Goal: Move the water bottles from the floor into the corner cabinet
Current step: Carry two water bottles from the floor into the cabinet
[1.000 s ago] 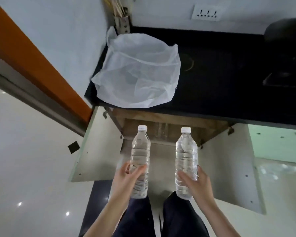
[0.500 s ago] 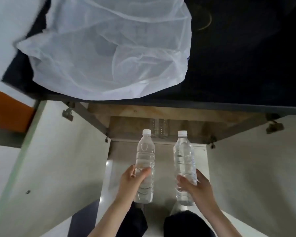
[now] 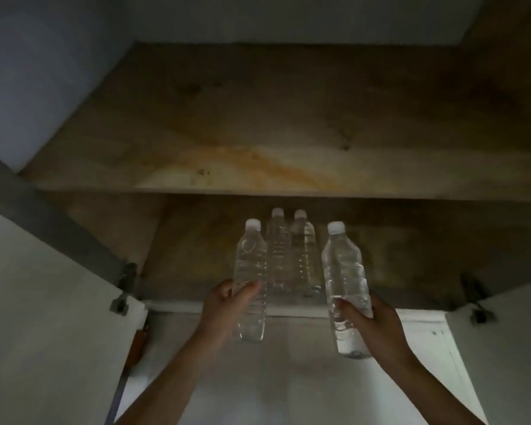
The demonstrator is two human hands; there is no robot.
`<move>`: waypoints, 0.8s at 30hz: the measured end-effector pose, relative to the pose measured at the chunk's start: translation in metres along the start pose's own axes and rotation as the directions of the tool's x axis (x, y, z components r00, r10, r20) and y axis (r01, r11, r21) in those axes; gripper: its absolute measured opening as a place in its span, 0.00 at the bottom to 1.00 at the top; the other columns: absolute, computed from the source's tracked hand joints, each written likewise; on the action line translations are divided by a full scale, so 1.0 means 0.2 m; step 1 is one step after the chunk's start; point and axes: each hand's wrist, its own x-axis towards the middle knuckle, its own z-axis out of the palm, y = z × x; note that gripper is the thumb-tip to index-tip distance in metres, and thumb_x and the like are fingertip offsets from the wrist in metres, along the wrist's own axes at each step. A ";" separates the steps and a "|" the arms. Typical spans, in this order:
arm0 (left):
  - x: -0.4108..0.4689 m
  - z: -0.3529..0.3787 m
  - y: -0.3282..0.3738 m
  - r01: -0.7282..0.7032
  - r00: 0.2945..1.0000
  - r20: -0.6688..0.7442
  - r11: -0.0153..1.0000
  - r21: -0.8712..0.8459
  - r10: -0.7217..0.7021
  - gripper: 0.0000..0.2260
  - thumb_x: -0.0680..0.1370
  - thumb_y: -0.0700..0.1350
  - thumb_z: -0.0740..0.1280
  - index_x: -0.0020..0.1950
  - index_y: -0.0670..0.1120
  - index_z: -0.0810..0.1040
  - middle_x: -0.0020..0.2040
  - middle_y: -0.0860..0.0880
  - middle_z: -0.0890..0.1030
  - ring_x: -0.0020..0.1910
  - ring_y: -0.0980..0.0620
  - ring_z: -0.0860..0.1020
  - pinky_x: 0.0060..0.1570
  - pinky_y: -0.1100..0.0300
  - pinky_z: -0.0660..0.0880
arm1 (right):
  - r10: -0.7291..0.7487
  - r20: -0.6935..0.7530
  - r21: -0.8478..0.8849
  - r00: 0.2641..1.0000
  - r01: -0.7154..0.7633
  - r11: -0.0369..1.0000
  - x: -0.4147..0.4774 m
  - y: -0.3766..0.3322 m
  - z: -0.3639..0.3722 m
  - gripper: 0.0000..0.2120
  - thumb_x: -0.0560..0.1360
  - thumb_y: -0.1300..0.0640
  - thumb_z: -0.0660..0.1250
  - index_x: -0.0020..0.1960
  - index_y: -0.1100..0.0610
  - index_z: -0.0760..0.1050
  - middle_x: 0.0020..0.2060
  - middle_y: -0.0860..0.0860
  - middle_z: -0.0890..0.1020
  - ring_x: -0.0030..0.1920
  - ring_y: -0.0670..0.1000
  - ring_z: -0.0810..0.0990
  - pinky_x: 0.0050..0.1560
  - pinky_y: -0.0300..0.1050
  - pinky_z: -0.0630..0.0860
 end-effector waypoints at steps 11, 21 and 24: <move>0.51 0.07 -0.20 -0.130 0.991 0.004 0.987 0.092 0.130 0.16 0.72 0.62 0.70 0.49 0.51 0.83 0.44 0.54 0.84 0.47 0.54 0.81 0.46 0.58 0.77 | -0.075 -0.134 -0.057 0.988 0.068 0.996 0.54 0.34 0.19 0.13 0.69 0.44 0.75 0.45 0.52 0.81 0.34 0.50 0.86 0.36 0.53 0.86 0.44 0.58 0.83; 0.57 0.10 -0.20 -0.280 0.955 -0.008 0.913 0.296 0.295 0.24 0.80 0.58 0.61 0.29 0.45 0.74 0.22 0.54 0.69 0.23 0.58 0.68 0.31 0.62 0.64 | -0.141 -0.136 -0.282 0.981 0.098 0.954 0.63 0.37 0.23 0.16 0.72 0.41 0.70 0.39 0.54 0.81 0.30 0.49 0.85 0.33 0.49 0.85 0.44 0.52 0.83; 0.59 0.07 -0.25 -0.333 0.923 -0.018 0.822 0.461 0.384 0.25 0.81 0.62 0.54 0.32 0.49 0.75 0.24 0.56 0.73 0.37 0.54 0.74 0.48 0.56 0.67 | -0.139 -0.128 -0.326 0.982 0.091 0.941 0.63 0.35 0.23 0.17 0.73 0.40 0.68 0.45 0.54 0.79 0.37 0.50 0.85 0.40 0.53 0.84 0.48 0.53 0.81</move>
